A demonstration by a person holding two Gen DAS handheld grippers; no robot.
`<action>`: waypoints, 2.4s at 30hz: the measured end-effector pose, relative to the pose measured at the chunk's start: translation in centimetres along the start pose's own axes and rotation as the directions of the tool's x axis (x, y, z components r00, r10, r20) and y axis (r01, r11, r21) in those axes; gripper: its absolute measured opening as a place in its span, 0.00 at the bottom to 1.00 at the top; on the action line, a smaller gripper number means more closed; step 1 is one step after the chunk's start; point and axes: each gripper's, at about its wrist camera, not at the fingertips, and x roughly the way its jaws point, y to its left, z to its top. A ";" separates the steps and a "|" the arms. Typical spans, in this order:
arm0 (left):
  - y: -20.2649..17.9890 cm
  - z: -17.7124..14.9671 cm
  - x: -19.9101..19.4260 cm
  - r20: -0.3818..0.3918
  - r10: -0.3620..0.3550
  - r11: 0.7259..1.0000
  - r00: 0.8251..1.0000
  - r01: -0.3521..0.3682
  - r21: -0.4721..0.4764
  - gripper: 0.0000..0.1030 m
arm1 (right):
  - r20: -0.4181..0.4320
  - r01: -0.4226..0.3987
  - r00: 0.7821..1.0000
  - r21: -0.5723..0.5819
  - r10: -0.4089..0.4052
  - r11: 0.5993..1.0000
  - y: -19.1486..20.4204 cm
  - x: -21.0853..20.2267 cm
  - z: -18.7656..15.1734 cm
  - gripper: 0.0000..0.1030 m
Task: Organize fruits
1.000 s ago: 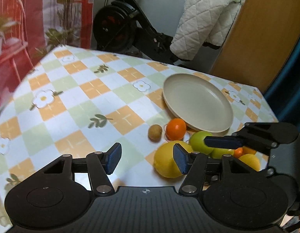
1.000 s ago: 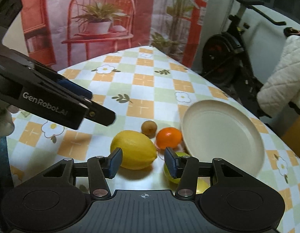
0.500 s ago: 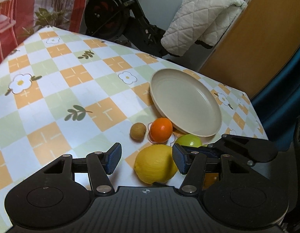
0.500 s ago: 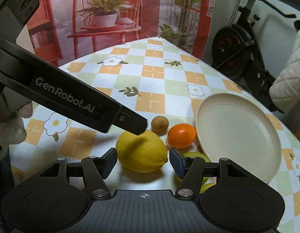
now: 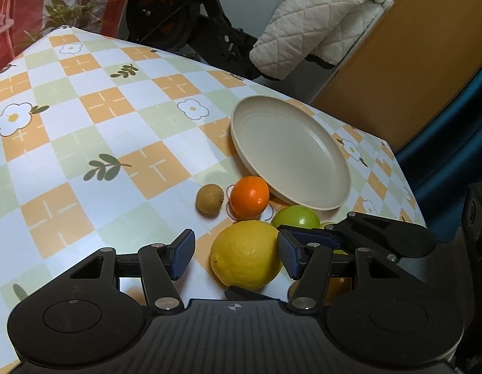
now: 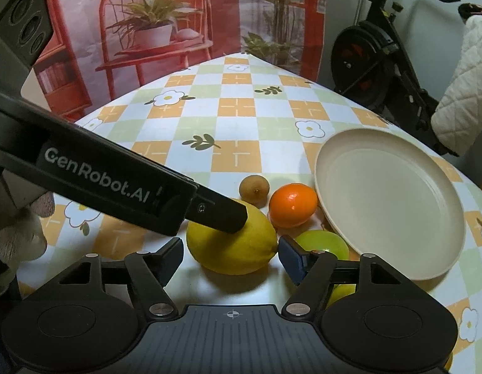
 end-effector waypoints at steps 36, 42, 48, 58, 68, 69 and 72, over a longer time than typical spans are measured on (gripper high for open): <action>-6.2 3.1 -1.4 0.076 -0.100 0.981 0.992 0.085 0.175 0.54 | 0.170 0.098 0.978 0.150 -0.123 0.984 -3.3 -5.2 0.9 0.60; -7.8 4.7 1.2 0.036 -0.100 0.974 0.994 0.090 0.208 0.54 | 0.155 0.121 0.976 0.214 -0.156 0.969 -6.1 -4.6 0.8 0.60; -8.6 6.2 3.2 0.020 -0.094 0.964 0.995 0.086 0.253 0.54 | 0.147 0.131 0.974 0.262 -0.174 0.956 -8.4 -3.4 1.2 0.60; -7.0 8.3 6.9 -0.037 -0.081 0.973 0.996 0.087 0.216 0.54 | 0.088 0.142 0.981 0.280 -0.173 0.949 -10.9 -0.2 2.4 0.60; -5.2 10.3 7.7 -0.062 -0.002 0.990 0.998 0.011 0.141 0.52 | 0.078 0.069 0.993 0.259 -0.092 0.963 -12.3 0.9 5.2 0.51; -5.4 10.3 7.3 -0.051 0.016 0.988 0.999 -0.008 0.153 0.52 | 0.072 0.065 0.994 0.261 -0.086 0.963 -12.4 0.8 5.2 0.51; -5.9 9.7 5.3 0.002 0.067 0.982 0.998 -0.067 0.177 0.52 | 0.077 0.079 0.992 0.266 -0.103 0.961 -12.2 -0.1 4.7 0.51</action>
